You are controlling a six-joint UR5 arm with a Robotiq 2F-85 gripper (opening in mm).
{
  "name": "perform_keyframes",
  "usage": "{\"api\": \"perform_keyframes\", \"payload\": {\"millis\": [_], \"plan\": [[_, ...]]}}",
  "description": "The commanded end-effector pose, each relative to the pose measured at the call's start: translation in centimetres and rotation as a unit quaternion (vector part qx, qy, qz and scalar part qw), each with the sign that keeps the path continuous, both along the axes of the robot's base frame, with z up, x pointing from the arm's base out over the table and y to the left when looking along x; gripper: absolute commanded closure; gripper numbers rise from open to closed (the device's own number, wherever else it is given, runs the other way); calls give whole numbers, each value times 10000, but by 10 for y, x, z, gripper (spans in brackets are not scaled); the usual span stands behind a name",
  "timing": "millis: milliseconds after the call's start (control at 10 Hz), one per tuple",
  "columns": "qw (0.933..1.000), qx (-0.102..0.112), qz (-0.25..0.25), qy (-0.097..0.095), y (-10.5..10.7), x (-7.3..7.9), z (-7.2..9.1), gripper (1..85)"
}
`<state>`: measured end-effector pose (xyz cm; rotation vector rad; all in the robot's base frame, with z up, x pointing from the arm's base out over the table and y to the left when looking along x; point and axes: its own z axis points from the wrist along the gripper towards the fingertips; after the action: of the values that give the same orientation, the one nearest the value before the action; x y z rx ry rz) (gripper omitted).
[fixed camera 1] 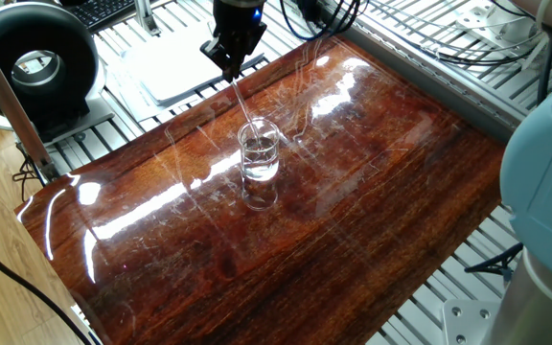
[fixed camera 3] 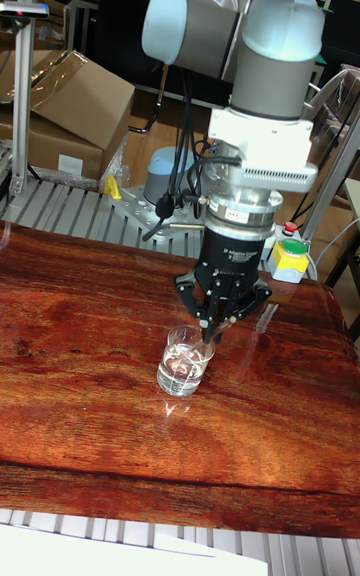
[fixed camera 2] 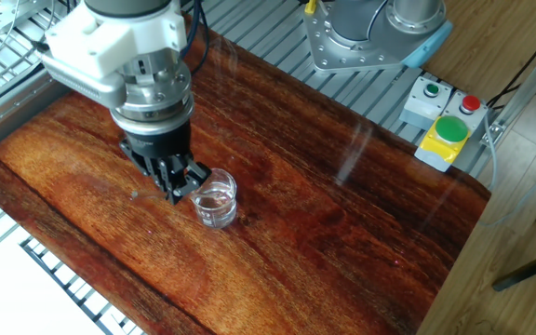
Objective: Stir the beaker with a glass rod
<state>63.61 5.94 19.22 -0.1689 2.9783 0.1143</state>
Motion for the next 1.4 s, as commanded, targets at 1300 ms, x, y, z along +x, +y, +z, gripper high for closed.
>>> {"api": "perform_keyframes", "payload": {"millis": [1300], "plan": [[9980, 360, -34, -515, 22, 28, 20, 847]]}}
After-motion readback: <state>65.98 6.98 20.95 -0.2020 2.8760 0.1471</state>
